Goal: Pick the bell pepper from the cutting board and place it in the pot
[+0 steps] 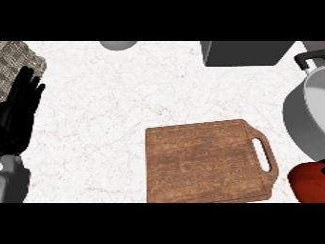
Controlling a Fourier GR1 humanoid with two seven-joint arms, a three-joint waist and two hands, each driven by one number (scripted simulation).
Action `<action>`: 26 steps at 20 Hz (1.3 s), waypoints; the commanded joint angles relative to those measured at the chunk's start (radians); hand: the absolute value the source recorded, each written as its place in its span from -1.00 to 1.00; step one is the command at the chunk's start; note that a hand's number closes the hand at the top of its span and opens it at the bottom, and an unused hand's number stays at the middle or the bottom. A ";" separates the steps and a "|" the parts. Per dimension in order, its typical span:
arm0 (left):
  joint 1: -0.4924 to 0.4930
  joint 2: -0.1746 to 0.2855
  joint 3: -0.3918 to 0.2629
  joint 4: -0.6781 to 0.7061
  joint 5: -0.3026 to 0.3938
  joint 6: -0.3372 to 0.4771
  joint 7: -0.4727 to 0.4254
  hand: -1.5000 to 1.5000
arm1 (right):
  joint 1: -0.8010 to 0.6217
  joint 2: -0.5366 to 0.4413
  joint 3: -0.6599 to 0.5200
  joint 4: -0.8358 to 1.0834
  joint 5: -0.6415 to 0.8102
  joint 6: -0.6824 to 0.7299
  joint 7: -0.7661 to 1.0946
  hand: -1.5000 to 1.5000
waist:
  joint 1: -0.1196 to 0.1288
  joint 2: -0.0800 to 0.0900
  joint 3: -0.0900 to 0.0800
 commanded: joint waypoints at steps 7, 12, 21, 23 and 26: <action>-0.059 -0.026 -0.028 0.032 -0.037 0.029 0.000 0.00 | -0.224 -0.059 -0.352 0.371 -0.494 0.079 -0.154 1.00 | 0.022 0.005 0.000; -0.065 -0.024 -0.048 -0.026 -0.035 0.026 0.054 0.00 | -0.240 -0.181 -0.392 0.504 -0.200 -0.017 -0.246 1.00 | 0.041 0.008 0.000; -0.053 -0.012 -0.010 0.027 -0.017 -0.002 -0.002 0.00 | -0.546 -0.241 -0.381 1.132 -0.098 -0.148 -0.481 1.00 | 0.036 0.007 0.000; -0.032 -0.069 -0.081 -0.030 -0.074 0.051 0.023 0.00 | -0.612 -0.194 -0.325 1.224 -0.035 -0.190 -0.458 1.00 | 0.042 0.007 0.000; -0.060 -0.025 -0.025 0.044 -0.035 0.008 -0.009 0.00 | -0.619 -0.189 -0.404 1.392 -0.170 -0.134 -0.558 1.00 | 0.037 0.009 0.001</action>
